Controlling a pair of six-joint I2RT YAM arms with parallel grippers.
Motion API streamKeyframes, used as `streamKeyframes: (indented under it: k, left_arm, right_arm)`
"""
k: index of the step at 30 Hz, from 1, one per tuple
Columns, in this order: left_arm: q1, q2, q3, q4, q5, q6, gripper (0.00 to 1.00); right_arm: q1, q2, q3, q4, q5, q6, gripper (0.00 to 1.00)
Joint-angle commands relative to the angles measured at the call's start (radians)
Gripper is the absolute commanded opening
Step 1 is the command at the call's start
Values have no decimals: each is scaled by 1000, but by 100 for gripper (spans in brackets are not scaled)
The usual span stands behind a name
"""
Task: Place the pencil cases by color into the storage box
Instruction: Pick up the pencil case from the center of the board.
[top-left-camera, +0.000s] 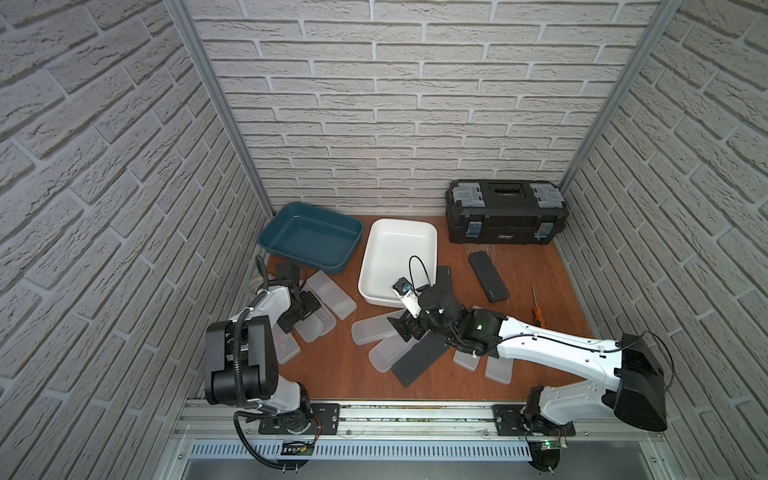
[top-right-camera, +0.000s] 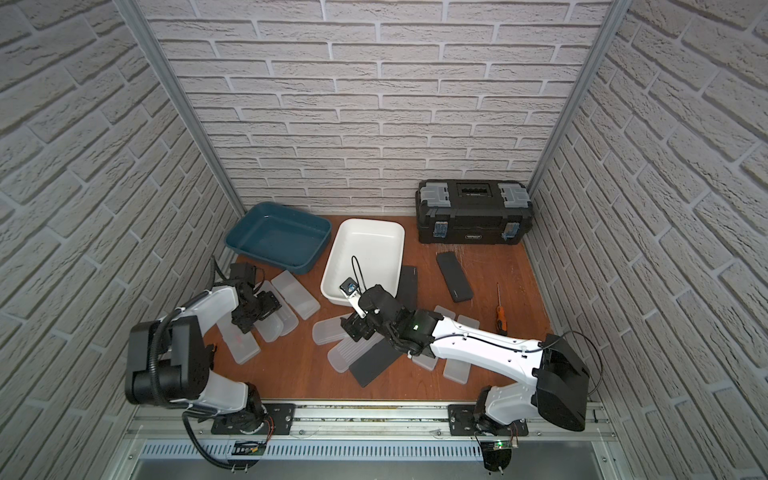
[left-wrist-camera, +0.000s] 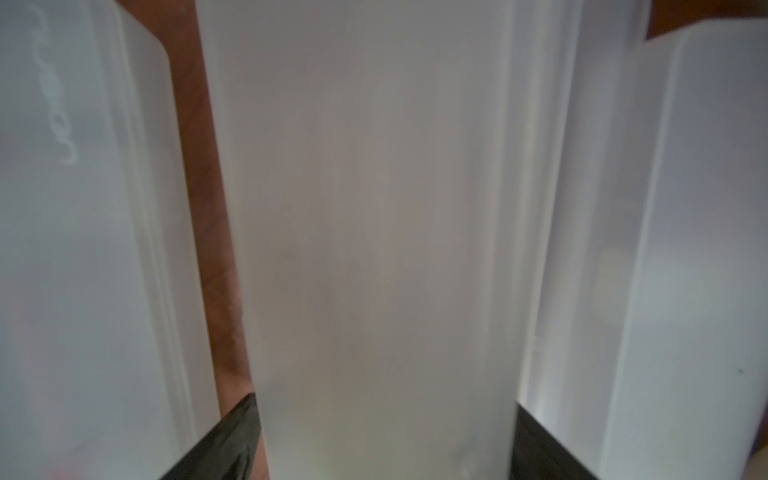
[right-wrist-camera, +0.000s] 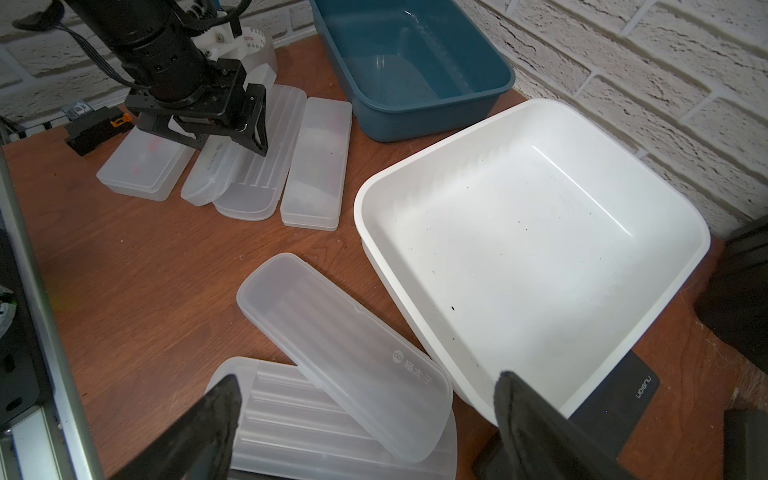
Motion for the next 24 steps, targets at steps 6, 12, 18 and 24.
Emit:
streamKeyframes:
  k: [6, 12, 18, 24]
  left_arm:
    - [-25, -146, -92, 66, 2, -100, 86]
    - [-19, -235, -155, 120, -16, -107, 91]
    - [3, -237, -201, 177, 1, -91, 92]
    - [46, -252, -300, 305, 80, -120, 92]
  right_arm:
    - [-5, -16, -11, 46, -10, 16, 95]
    - [-6, -22, -16, 53, -25, 26, 95]
    - [-5, -36, -22, 55, -21, 30, 94]
    - [-5, -48, -37, 67, -17, 41, 94]
